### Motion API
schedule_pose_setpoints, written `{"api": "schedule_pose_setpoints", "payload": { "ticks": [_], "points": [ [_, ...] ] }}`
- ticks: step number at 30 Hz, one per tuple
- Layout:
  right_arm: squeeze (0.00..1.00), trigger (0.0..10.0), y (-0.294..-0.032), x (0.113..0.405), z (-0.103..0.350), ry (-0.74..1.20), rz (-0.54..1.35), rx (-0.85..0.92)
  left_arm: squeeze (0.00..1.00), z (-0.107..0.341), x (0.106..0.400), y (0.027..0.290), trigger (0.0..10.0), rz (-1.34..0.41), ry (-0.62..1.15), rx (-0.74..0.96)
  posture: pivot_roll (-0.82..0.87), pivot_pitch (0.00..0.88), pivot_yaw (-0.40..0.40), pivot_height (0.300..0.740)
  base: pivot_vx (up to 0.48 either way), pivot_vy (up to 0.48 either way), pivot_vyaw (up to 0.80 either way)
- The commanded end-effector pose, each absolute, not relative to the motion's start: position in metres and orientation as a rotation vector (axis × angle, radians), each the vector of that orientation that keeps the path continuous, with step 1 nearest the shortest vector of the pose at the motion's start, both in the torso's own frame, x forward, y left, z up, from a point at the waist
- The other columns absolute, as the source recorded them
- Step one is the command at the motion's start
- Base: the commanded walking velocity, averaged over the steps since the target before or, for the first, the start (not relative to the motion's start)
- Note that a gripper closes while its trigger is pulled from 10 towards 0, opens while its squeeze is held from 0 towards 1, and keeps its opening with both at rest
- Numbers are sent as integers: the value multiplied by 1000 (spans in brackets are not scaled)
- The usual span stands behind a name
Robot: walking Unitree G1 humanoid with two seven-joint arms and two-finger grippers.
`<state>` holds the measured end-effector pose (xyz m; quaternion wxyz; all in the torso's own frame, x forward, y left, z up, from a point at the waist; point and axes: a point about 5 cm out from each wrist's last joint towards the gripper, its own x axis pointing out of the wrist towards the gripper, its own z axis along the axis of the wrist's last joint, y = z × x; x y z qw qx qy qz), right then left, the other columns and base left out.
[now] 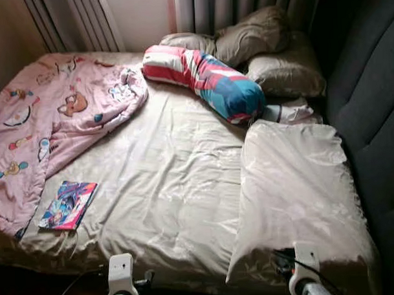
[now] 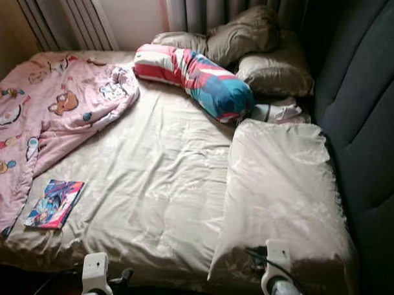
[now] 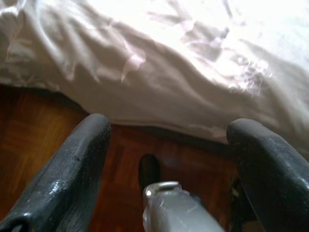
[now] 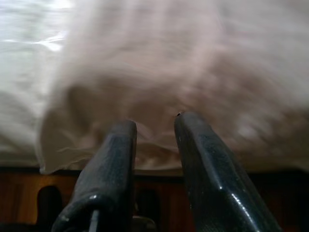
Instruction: Clean up the room
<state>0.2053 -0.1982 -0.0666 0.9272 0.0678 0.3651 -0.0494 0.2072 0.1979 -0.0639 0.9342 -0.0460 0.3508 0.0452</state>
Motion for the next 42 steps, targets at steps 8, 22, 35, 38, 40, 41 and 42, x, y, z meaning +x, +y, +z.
{"api": "schedule_pose_setpoints", "payload": {
  "ticks": [8, 22, 35, 38, 40, 41, 42],
  "points": [
    [0, 10000, -190, 188, -78, 817, -115, 170, 0, -71, 194, 206, 10000, 103, 776, -59, -40, 159, 34, 740, 0, 65, 0],
    [0, 10000, -188, 184, -81, 838, -107, 170, 0, -77, 185, 210, 10000, 113, 833, -60, -35, 186, 35, 740, 0, 275, 0],
    [0, 10000, -191, 179, -83, 862, -119, 171, 0, -79, 177, 217, 10000, 144, 855, -66, -34, 197, 36, 740, 0, 273, 0],
    [0, 10000, -191, 178, -83, 863, -121, 171, 0, -79, 177, 217, 10000, 148, 854, -70, -32, 198, 36, 740, 0, 284, 0],
    [0, 10000, -191, 178, -83, 863, -124, 173, 0, -79, 178, 217, 10000, 148, 852, -72, -33, 199, 36, 740, 0, 300, 0],
    [0, 10000, -191, 178, -83, 863, -125, 173, 0, -79, 178, 217, 10000, 148, 852, -72, -33, 199, 36, 740, 0, 304, 0],
    [0, 10000, -192, 178, -84, 863, -128, 174, 0, -78, 179, 217, 10000, 147, 851, -71, -36, 201, 37, 740, 0, 304, 0]
  ]
}}
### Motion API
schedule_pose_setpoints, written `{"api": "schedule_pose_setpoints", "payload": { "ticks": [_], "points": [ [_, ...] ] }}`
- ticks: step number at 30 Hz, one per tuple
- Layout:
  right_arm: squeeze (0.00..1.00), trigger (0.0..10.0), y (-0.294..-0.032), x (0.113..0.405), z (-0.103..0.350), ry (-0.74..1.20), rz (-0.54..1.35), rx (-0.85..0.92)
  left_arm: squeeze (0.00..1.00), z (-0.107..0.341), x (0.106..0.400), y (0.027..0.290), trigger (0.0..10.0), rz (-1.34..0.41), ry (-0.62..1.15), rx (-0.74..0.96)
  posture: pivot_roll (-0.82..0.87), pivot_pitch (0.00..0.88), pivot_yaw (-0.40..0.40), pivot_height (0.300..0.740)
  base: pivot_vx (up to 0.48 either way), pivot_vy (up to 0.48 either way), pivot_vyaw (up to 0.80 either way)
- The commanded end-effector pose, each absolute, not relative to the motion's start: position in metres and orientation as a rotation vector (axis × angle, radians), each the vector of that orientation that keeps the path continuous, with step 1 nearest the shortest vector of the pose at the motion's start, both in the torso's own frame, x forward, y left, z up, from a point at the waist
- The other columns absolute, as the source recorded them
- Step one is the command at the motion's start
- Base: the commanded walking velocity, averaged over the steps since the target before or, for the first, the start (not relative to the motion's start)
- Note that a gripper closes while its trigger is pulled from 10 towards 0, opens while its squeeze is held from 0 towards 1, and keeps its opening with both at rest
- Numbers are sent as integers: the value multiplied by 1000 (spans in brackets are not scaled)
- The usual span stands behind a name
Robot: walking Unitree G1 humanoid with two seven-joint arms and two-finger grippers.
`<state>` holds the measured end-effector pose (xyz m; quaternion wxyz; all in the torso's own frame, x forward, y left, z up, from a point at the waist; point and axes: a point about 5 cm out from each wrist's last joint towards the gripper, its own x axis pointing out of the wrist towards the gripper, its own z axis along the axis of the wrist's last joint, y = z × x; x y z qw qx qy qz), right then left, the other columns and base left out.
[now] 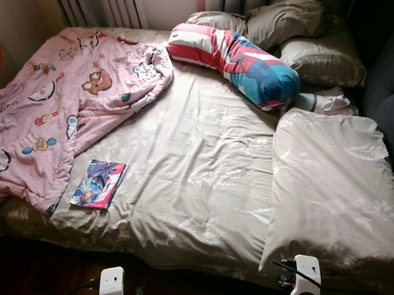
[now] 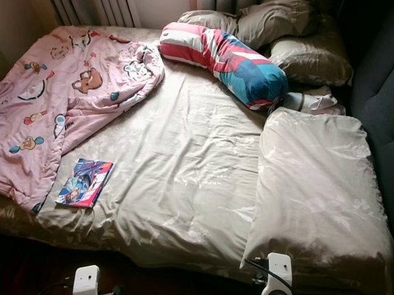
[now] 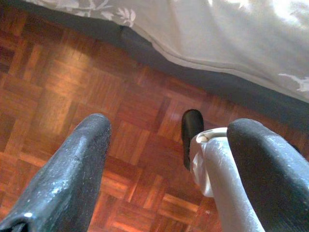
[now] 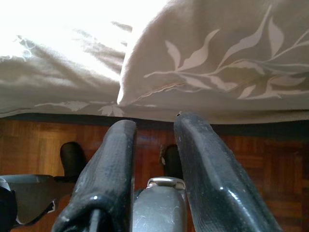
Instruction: Clean up the room
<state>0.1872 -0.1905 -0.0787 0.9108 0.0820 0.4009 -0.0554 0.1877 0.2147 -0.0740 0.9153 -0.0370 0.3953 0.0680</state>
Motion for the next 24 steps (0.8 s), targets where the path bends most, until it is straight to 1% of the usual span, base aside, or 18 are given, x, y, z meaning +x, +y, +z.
{"api": "schedule_pose_setpoints", "payload": {
  "ticks": [1, 15, 24],
  "points": [
    [0, 10000, -192, 178, -84, 864, -128, 174, 0, -78, 179, 217, 10000, 147, 850, -71, -36, 201, 37, 740, 0, 304, 0],
    [0, 10000, -191, 176, -85, 872, -128, 176, 0, -76, 184, 215, 10000, 140, 835, -75, -34, 202, 40, 740, 0, 358, 0],
    [0, 10000, -190, 175, -85, 876, -130, 177, 0, -77, 175, 229, 10000, 155, 849, -72, -32, 199, 44, 740, 0, 369, 0]
  ]
}}
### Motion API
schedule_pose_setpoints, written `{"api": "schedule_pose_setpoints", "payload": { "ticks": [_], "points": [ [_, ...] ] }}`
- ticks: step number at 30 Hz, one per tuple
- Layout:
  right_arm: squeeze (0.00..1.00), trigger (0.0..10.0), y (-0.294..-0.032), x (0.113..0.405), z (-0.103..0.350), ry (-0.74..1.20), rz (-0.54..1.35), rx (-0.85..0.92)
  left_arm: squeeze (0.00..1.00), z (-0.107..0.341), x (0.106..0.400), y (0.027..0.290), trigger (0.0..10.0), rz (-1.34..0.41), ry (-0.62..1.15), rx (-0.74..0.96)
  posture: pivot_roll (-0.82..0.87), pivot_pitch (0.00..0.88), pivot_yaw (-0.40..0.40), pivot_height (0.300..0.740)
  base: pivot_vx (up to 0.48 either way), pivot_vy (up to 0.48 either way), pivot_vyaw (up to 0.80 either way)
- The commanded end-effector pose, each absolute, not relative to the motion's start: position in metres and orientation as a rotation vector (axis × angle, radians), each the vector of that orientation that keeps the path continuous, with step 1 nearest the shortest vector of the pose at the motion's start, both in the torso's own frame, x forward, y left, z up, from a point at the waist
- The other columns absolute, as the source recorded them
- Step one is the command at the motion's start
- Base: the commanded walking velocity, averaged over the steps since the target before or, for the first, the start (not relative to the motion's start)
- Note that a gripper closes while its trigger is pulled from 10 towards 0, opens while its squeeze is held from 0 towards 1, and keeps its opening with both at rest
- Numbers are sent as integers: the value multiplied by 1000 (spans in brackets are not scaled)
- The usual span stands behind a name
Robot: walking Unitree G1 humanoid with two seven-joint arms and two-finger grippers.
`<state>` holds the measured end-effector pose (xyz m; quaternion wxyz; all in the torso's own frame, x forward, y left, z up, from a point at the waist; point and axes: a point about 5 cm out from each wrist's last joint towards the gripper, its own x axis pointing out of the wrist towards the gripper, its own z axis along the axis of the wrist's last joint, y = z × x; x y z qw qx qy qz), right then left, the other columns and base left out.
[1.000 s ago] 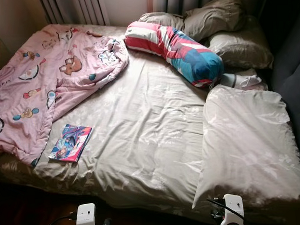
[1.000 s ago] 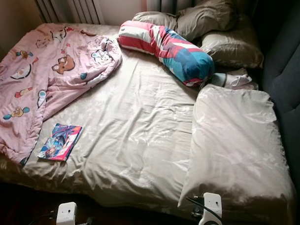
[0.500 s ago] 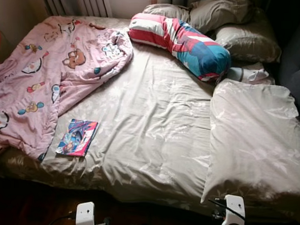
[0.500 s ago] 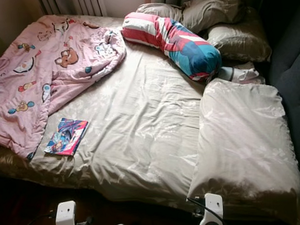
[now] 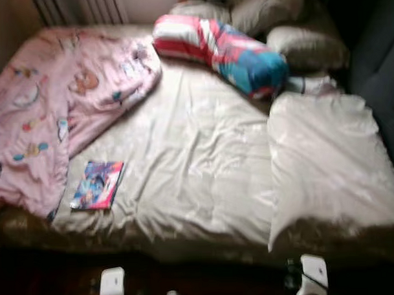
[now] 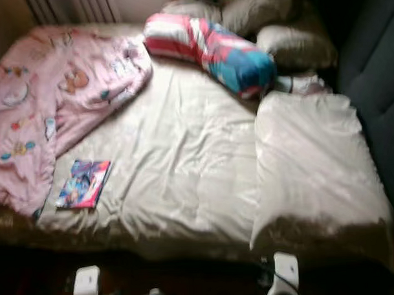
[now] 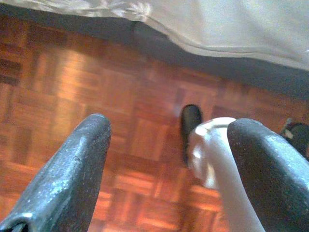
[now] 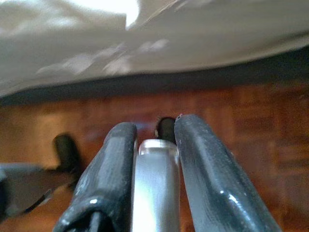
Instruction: Clean up the room
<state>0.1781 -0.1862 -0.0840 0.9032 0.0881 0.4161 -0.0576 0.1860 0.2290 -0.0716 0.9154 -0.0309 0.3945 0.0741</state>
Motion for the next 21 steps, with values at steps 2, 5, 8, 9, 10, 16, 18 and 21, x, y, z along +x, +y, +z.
{"api": "schedule_pose_setpoints", "payload": {
  "ticks": [2, 5, 8, 9, 10, 16, 18, 21],
  "points": [
    [0, 10000, -190, 174, -86, 877, -128, 176, 0, -77, 174, 230, 10000, 156, 851, -73, -31, 199, 46, 740, 0, 364, 0],
    [0, 10000, -189, 174, -86, 878, -127, 177, 0, -78, 173, 231, 10000, 157, 853, -75, -30, 199, 47, 740, 0, 364, 0],
    [0, 10000, -189, 174, -86, 878, -126, 178, 0, -78, 172, 232, 10000, 158, 857, -75, -29, 198, 49, 740, 0, 366, 0],
    [0, 10000, -188, 174, -86, 878, -126, 178, 0, -78, 172, 232, 10000, 158, 858, -74, -29, 198, 49, 740, 0, 368, 0],
    [0, 10000, -188, 174, -86, 878, -126, 178, 0, -78, 172, 232, 10000, 157, 859, -73, -30, 196, 49, 740, 0, 371, 0],
    [0, 10000, -188, 175, -85, 875, -123, 175, 0, -78, 173, 231, 10000, 155, 860, -74, -29, 189, 51, 740, 0, 368, 0],
    [0, 10000, -187, 176, -85, 873, -120, 175, 0, -78, 174, 229, 10000, 153, 860, -74, -29, 186, 50, 740, 0, 368, 0],
    [0, 10000, -186, 176, -85, 871, -118, 176, 0, -78, 175, 225, 10000, 149, 859, -74, -28, 186, 50, 740, 0, 364, 0]
  ]
}}
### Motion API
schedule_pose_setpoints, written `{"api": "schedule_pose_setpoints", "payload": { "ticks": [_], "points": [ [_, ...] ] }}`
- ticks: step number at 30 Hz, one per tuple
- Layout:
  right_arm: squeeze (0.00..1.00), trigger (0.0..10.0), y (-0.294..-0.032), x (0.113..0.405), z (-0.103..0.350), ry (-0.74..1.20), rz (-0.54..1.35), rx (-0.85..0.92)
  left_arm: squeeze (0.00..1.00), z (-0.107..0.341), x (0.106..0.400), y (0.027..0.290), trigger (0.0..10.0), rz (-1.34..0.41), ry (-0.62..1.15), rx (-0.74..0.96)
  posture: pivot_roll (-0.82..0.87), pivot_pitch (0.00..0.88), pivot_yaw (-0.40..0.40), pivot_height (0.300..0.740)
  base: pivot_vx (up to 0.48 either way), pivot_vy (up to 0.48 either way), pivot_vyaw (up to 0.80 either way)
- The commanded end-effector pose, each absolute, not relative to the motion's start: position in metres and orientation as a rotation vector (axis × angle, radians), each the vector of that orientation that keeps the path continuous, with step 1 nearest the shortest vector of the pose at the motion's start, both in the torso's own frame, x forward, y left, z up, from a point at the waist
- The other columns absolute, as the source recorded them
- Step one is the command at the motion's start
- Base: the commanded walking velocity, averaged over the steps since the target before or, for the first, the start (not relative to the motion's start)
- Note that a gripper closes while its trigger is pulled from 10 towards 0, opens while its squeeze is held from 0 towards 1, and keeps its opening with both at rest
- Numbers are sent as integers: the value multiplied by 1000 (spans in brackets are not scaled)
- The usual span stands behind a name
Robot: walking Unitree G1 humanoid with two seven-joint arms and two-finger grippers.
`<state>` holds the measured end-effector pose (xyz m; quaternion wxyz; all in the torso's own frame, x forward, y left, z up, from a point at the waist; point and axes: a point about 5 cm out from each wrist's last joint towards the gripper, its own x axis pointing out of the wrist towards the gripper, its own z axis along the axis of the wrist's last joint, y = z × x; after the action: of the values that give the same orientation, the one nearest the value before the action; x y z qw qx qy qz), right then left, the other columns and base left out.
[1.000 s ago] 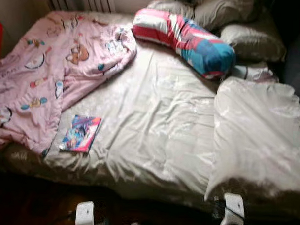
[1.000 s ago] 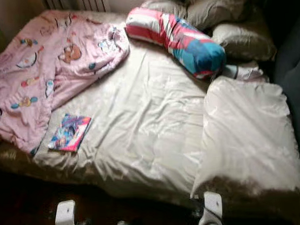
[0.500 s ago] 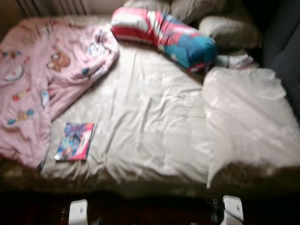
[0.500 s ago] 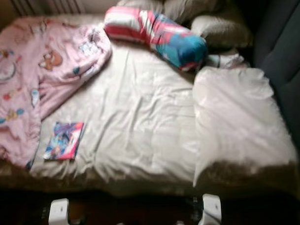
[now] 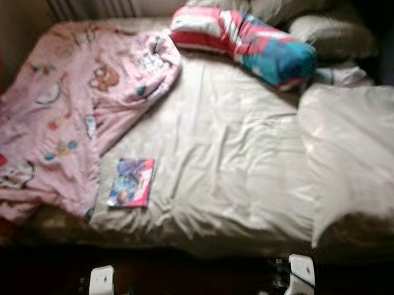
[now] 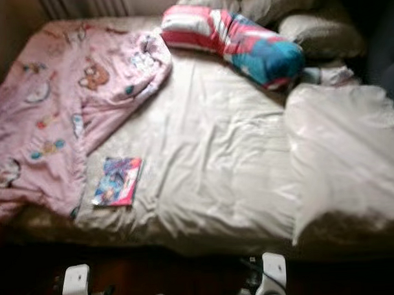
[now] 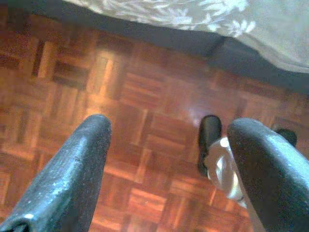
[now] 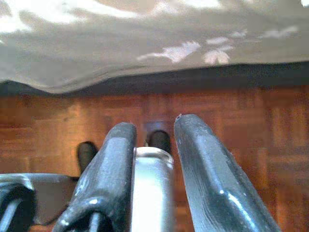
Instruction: Clean up the room
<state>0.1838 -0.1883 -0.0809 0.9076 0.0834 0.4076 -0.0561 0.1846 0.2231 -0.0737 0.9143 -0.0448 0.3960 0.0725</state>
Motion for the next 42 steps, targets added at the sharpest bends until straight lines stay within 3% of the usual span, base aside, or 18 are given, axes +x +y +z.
{"api": "schedule_pose_setpoints", "payload": {
  "ticks": [1, 12, 21, 42],
  "points": [
    [0, 10000, -186, 176, -85, 870, -118, 176, 0, -79, 175, 224, 10000, 148, 858, -75, -28, 185, 49, 740, 0, 368, 0],
    [0, 10000, -186, 177, -84, 865, -118, 178, 0, -80, 173, 223, 10000, 151, 855, -80, -28, 190, 44, 740, 0, 367, 0],
    [0, 10000, -187, 177, -85, 866, -117, 178, 0, -78, 167, 238, 10000, 173, 860, -82, -28, 193, 38, 740, 0, 365, 0],
    [0, 10000, -186, 181, -83, 854, -105, 177, 0, -80, 166, 234, 10000, 174, 864, -89, -27, 195, 35, 740, 0, 363, 0]
  ]
}}
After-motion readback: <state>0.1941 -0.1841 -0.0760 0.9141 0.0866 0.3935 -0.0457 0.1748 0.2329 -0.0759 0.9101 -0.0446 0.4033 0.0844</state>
